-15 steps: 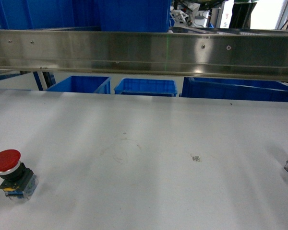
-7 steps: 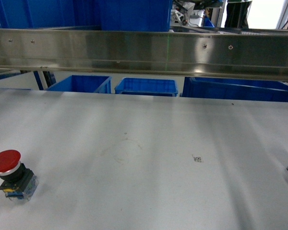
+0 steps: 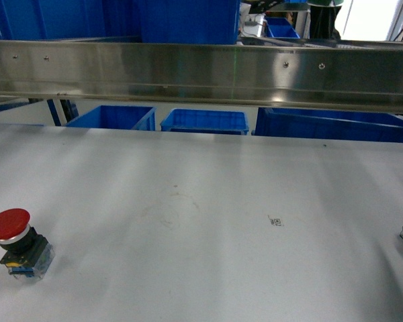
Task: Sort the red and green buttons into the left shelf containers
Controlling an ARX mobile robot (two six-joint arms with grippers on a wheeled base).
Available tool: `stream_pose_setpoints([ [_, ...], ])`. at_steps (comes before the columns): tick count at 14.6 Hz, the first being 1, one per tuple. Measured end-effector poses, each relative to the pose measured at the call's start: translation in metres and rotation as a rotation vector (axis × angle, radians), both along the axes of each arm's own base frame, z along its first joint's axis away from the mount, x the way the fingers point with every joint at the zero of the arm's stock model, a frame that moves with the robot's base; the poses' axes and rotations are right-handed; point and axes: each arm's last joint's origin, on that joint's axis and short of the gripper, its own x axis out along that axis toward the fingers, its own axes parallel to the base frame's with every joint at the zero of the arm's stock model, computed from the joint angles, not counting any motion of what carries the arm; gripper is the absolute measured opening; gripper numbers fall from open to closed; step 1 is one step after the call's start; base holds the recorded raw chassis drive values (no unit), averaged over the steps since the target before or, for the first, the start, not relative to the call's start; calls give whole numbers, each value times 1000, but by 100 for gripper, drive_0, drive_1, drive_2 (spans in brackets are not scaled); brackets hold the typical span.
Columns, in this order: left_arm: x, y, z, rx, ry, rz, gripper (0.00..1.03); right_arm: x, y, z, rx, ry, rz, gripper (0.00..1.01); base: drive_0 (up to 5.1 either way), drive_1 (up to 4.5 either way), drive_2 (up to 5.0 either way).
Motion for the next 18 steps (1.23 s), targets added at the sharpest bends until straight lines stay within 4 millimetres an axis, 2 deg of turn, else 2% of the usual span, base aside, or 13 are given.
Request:
stream_pose_setpoints([
  [2,0,0,0,0,0,1,98,12,0,-9,7,33,3,98,0,0,0],
  [5,0,0,0,0,0,1,98,19,2,-39,26,117,13,98,0,0,0],
  [11,0,0,0,0,0,1,98,19,3,-53,26,132,13,98,0,0,0],
  [13,0,0,0,0,0,1,98,19,4,-76,18,167,4,98,0,0,0],
  [14,0,0,0,0,0,1,98,37,10,-93,-17,137,10,95,0,0,0],
  [15,0,0,0,0,0,1,98,38,9,-97,-28,135,21,68,0,0,0],
  [18,0,0,0,0,0,1,98,34,8,-92,-15,96,57,35,0,0,0],
])
